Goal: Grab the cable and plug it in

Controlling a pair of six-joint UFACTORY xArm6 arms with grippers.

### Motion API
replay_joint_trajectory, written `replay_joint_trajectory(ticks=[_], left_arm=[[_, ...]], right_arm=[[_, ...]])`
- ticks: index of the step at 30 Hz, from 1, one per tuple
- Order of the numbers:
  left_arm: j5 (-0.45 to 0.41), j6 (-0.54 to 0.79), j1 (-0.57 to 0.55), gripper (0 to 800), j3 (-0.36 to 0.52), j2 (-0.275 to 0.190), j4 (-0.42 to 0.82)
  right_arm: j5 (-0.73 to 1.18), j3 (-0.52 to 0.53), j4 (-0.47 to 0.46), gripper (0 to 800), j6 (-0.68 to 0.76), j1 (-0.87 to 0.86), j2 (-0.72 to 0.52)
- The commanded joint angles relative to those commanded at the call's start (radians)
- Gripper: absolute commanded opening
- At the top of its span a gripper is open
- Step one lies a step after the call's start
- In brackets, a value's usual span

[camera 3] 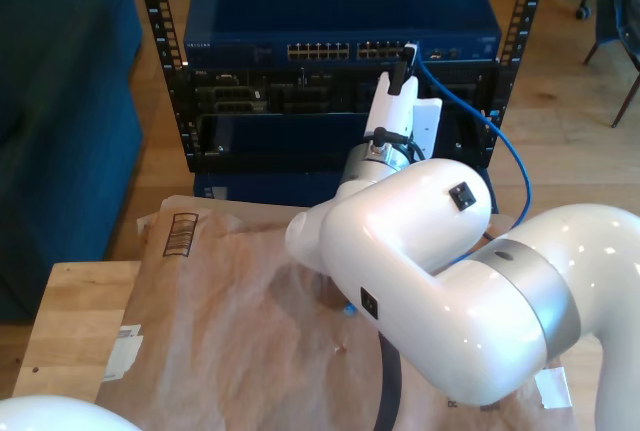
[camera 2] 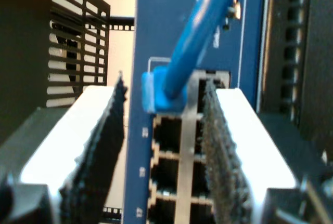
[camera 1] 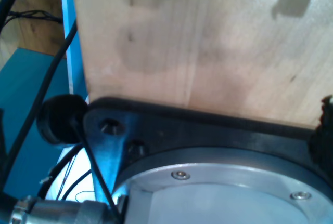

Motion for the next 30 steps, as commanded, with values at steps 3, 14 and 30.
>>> replay_joint_trajectory(ticks=[3, 14, 30], left_arm=[[0.0, 0.0, 0.0, 800, 0.0, 0.0, 0.0], [0.0, 0.0, 0.0, 800, 0.0, 0.0, 0.0], [0.0, 0.0, 0.0, 800, 0.0, 0.0, 0.0]], right_arm=[[0.0, 0.0, 0.002, 212, 0.0, 0.0, 0.0], [-0.021, -0.002, 0.003, 0, 0.002, 0.009, 0.002], [-0.017, 0.008, 0.0, 186, 0.0, -0.014, -0.012]])
